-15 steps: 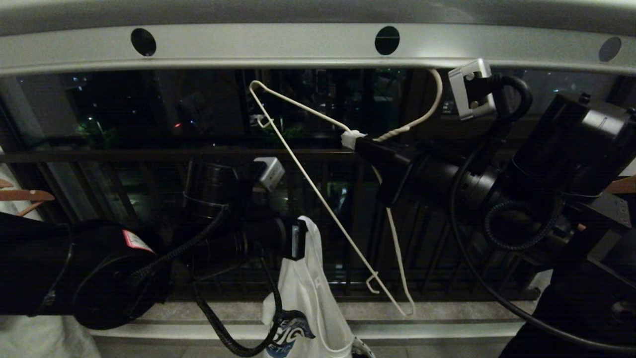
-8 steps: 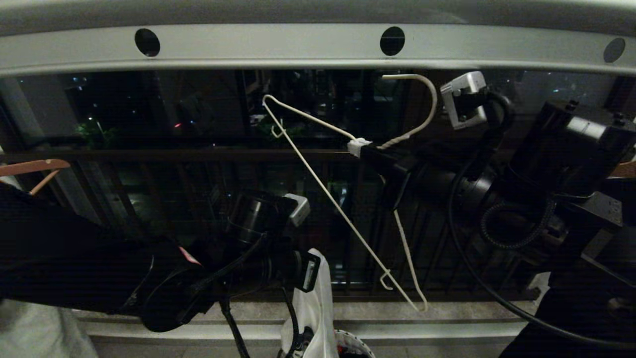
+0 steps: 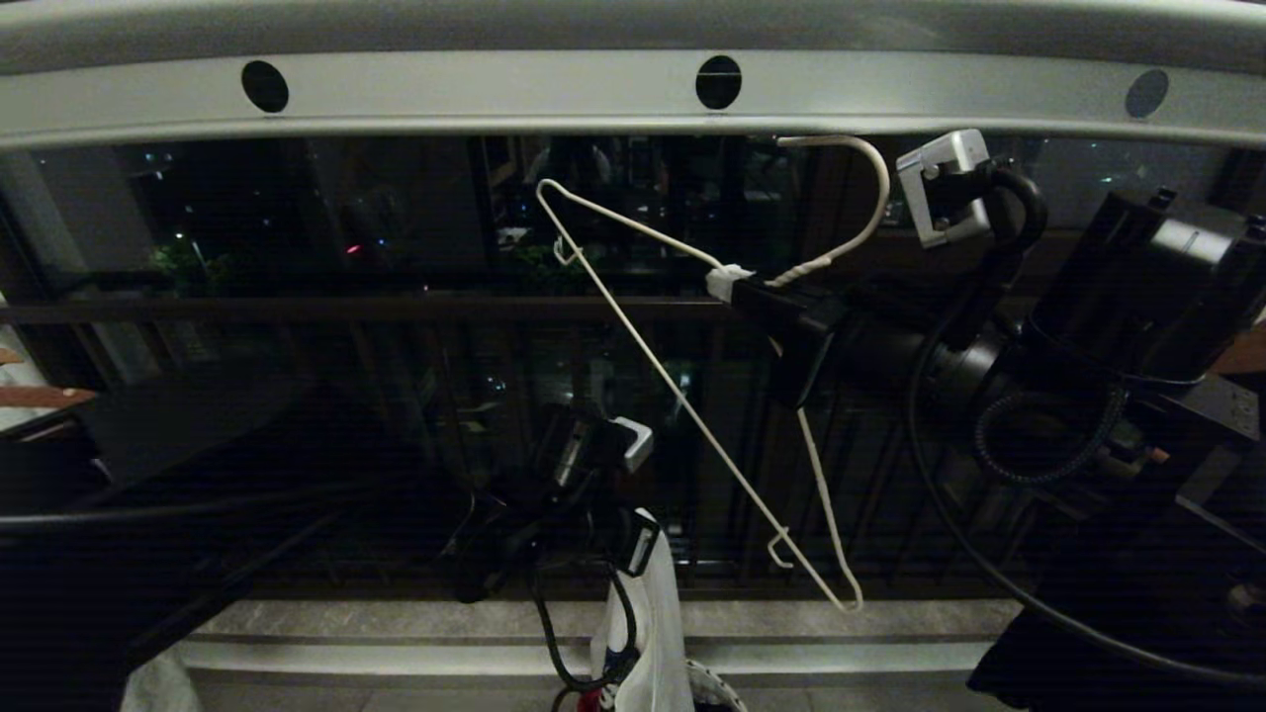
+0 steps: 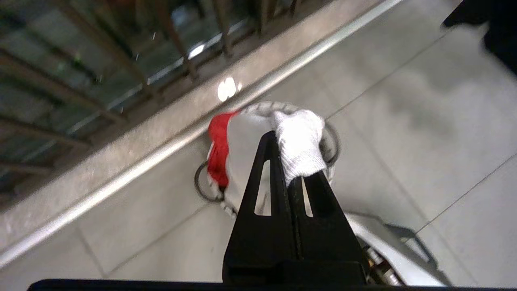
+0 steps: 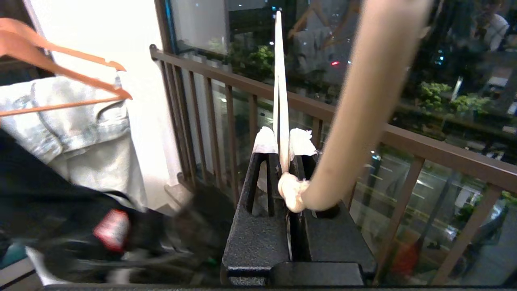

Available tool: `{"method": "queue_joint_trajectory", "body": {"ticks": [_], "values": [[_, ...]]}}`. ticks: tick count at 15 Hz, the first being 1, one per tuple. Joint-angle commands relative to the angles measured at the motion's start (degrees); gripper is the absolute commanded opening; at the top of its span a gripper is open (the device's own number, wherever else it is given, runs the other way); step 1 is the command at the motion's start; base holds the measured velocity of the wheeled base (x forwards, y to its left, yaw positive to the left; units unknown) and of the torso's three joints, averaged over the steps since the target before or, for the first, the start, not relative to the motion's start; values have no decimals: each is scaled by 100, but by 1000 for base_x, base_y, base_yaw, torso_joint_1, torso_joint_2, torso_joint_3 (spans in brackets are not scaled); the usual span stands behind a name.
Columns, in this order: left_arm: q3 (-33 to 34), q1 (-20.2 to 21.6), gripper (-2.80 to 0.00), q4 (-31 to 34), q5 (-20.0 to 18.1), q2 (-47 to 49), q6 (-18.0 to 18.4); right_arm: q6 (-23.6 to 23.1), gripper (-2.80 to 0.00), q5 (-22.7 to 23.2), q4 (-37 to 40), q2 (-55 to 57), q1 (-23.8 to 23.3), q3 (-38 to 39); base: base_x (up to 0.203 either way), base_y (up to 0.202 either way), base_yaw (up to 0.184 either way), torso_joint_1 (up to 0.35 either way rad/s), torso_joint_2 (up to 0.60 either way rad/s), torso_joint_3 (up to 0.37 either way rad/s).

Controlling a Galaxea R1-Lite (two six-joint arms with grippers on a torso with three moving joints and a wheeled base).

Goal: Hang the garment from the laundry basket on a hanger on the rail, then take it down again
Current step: Put clothes in the basket

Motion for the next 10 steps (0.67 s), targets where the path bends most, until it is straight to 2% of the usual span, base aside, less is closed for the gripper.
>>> {"method": "queue_joint_trajectory", "body": {"ticks": [1,7,8,10], "values": [[-100,47,-280,-21,3,557,12,0,-280,11,-31,1,0,10,0,0,0,0,0,0],[-473,226,-280,-431,60,1216,188,-62,-280,28,-31,106,9,45,0,0,0,0,0,0],[-556,242,0,-448,99,1245,196,-96,-280,31,-31,125,9,54,0,0,0,0,0,0],[-545,274,0,-440,112,1180,177,-123,-280,37,-31,141,9,54,0,0,0,0,0,0]]}}
